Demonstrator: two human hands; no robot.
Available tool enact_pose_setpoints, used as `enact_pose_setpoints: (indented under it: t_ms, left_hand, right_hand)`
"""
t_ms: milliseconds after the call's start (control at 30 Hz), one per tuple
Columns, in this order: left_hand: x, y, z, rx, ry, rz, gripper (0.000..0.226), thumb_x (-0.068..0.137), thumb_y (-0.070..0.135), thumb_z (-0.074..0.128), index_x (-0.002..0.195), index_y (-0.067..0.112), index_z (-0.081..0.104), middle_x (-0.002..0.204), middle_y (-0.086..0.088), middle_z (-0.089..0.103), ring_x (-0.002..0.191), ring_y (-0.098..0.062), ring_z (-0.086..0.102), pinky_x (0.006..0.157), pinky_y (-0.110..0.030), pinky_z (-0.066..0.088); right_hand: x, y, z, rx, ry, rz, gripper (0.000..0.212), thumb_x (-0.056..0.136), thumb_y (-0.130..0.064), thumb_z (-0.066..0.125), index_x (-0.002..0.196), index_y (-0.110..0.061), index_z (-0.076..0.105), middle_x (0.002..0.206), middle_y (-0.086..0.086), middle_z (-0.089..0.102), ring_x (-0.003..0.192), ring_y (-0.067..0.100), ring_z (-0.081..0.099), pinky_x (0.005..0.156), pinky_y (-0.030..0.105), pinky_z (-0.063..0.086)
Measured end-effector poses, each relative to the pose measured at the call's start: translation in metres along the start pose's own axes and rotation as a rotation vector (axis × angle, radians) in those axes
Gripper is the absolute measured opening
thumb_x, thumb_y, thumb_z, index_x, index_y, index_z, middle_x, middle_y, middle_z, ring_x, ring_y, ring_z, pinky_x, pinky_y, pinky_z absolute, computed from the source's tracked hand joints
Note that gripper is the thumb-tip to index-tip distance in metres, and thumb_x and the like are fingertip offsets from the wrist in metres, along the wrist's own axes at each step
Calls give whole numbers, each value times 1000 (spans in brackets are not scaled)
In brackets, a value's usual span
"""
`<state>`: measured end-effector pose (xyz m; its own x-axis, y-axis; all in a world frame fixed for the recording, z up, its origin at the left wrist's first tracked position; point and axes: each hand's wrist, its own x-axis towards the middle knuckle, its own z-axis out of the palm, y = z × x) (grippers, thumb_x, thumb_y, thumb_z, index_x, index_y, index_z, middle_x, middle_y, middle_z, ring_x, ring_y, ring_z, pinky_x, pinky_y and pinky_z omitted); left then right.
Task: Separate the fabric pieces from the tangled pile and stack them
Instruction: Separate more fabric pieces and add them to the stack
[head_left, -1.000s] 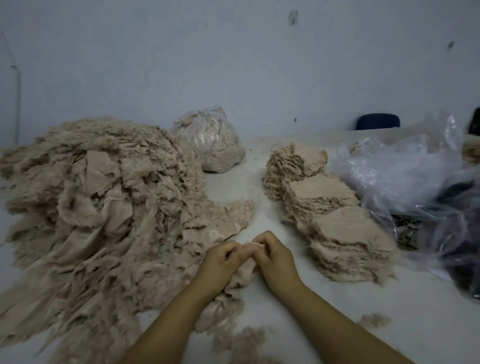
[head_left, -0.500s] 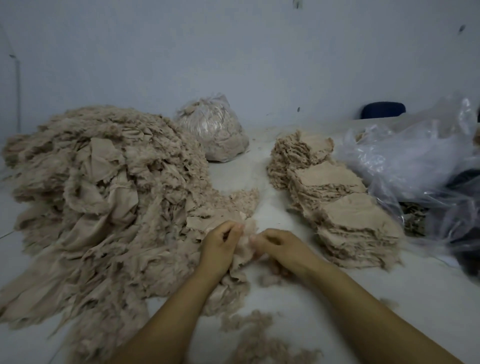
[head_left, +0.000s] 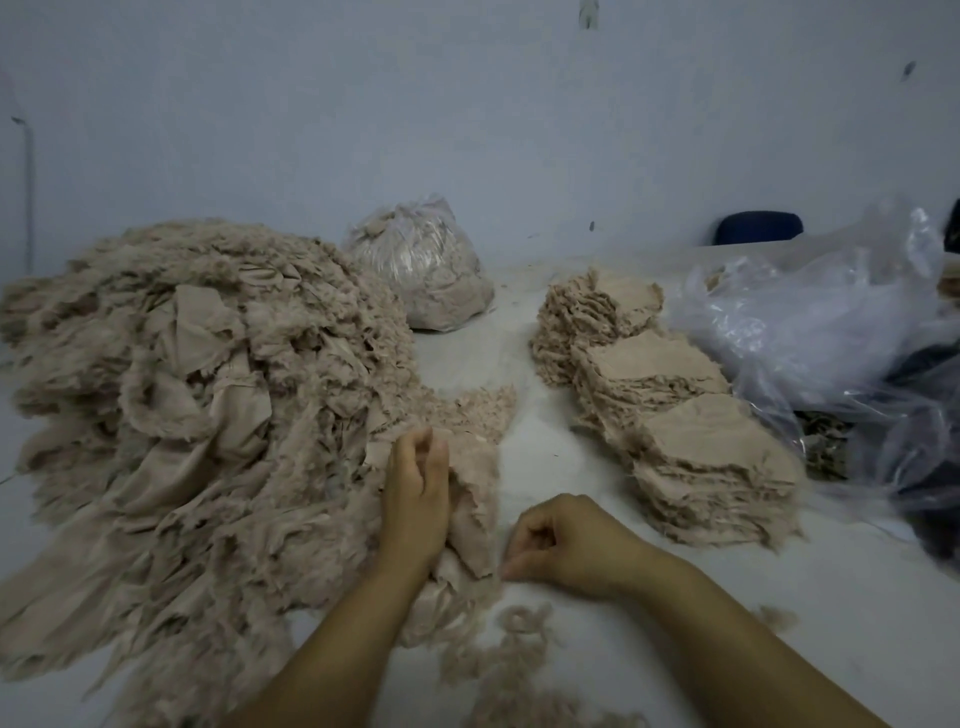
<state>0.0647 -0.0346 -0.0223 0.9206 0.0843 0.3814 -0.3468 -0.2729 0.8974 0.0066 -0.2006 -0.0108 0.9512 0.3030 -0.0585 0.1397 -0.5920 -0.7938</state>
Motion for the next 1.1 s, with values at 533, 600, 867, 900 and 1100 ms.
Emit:
enact_pose_setpoints:
  t_ms: [533, 600, 867, 900, 1100]
  left_hand:
    - [-13, -23, -37, 831, -762, 154, 115, 65, 86, 38, 149, 26, -12, 157, 9, -19, 145, -9, -11, 118, -33, 2]
    - [-10, -26, -49, 698, -777, 167, 108, 64, 84, 43, 145, 40, -13, 155, 17, -17, 144, -5, -9, 119, -34, 9]
    - [-13, -30, -52, 532, -804, 436, 38, 87, 56, 47, 115, 38, 65, 149, 21, 20, 143, -5, 9, 116, -32, 13]
    - [-14, -29, -51, 518, -801, 462, 31, 90, 49, 50, 110, 34, 69, 145, 20, 31, 140, -4, 17, 115, -30, 16]
    - [-14, -27, -57, 360, -698, 527, 16, 86, 3, 61, 78, 5, 74, 98, 8, 61, 97, 6, 50, 88, -4, 34]
  right_hand:
    - [23, 10, -5, -418, 255, 136, 14, 90, -14, 57, 81, -24, 56, 95, -2, 59, 100, 21, 56, 92, 36, 42]
    - [19, 12, -10, -423, 266, 168, 14, 91, -12, 56, 82, -22, 57, 99, 2, 63, 100, 23, 57, 90, 34, 44]
    - [17, 4, 2, -315, 392, 28, 13, 84, -38, 68, 87, -30, 59, 83, -12, 53, 87, 10, 52, 86, 34, 42]
    - [17, 5, 3, -289, 338, 58, 13, 83, -37, 70, 84, -30, 59, 80, -13, 54, 83, 8, 53, 87, 35, 43]
    - [18, 17, -7, -344, 312, 90, 16, 89, -21, 65, 74, -22, 59, 73, -15, 51, 84, 13, 53, 82, 30, 42]
